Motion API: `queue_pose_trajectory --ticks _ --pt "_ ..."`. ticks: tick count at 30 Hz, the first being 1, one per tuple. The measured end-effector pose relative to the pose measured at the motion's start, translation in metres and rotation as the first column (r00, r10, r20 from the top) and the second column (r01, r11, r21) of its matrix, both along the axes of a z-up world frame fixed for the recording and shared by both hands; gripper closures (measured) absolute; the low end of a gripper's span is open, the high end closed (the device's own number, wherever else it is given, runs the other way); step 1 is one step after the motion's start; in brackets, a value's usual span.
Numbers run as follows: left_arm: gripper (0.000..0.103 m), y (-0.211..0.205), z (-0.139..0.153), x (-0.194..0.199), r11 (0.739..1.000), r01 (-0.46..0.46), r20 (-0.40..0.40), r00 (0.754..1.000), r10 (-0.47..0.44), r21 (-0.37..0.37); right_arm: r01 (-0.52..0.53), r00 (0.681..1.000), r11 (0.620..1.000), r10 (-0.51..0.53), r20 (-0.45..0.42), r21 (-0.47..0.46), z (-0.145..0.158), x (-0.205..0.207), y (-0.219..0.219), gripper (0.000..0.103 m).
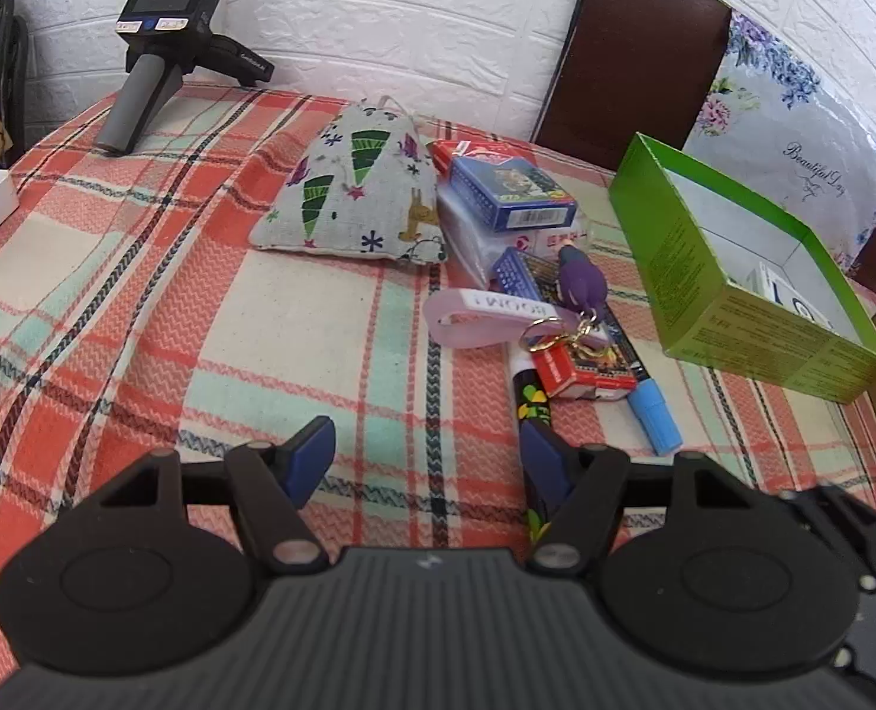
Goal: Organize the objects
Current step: 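Reach the right gripper to the black marker and grasp it, then carry the black marker into the green box and release it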
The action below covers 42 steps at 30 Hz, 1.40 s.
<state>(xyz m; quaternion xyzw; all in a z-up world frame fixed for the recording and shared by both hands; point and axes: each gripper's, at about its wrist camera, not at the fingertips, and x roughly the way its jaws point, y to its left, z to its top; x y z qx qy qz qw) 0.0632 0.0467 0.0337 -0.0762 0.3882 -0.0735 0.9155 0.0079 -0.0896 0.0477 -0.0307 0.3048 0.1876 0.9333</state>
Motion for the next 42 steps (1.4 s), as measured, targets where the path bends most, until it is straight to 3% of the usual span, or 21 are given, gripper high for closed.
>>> queue_pose_trajectory --ticks 4,8,11,14,16,18,21,25,31,36,42 --pt "0.033 0.002 -0.001 0.003 1.0 0.005 -0.009 1.0 -0.005 -0.009 -0.022 0.998 1.0 0.023 -0.063 0.014 -0.011 0.023 0.013 0.043" --pt "0.033 0.003 -0.003 0.006 0.998 0.031 -0.032 0.999 -0.033 -0.049 -0.024 0.996 0.999 0.027 -0.085 0.033 -0.019 0.033 0.013 0.075" --pt "0.033 -0.001 -0.009 0.01 0.993 0.066 -0.069 0.995 -0.072 -0.097 -0.033 0.993 0.997 0.041 -0.112 0.073 -0.017 0.03 0.007 0.084" --pt "0.035 -0.005 -0.015 0.011 0.987 0.073 -0.092 0.992 -0.086 -0.142 -0.039 0.986 0.988 0.063 -0.152 0.152 -0.016 0.026 0.0 0.084" --pt "0.067 -0.009 -0.014 0.011 0.987 0.09 -0.097 0.99 -0.103 -0.131 -0.05 0.984 0.982 0.08 -0.16 0.183 -0.015 0.021 -0.002 0.084" --pt "0.072 -0.008 -0.015 0.011 0.988 0.078 -0.111 0.989 -0.093 -0.136 -0.048 0.985 0.98 0.079 -0.153 0.194 -0.013 0.017 -0.003 0.085" --pt "0.072 -0.006 -0.008 0.009 0.983 0.072 -0.1 0.991 -0.089 -0.168 -0.043 0.988 0.976 0.073 -0.134 0.216 -0.007 0.013 -0.008 0.084" --pt "0.074 -0.015 0.013 0.002 0.985 0.085 -0.055 0.994 -0.094 -0.152 -0.048 0.995 0.973 0.067 -0.076 0.224 0.003 0.005 -0.014 0.084" --pt "0.074 -0.044 0.053 -0.003 0.981 0.152 0.08 0.986 -0.143 -0.121 -0.014 0.999 0.959 0.006 0.032 0.283 0.026 -0.005 -0.039 0.084" --pt "0.074 -0.087 0.066 0.021 0.967 0.244 0.122 0.964 -0.234 -0.068 0.063 0.986 0.963 -0.101 0.133 0.263 0.04 -0.001 -0.067 0.084" --pt "0.074 -0.137 0.067 0.061 0.946 0.319 0.128 0.942 -0.31 -0.057 0.176 0.966 0.947 -0.218 0.137 0.267 0.038 0.025 -0.108 0.085"
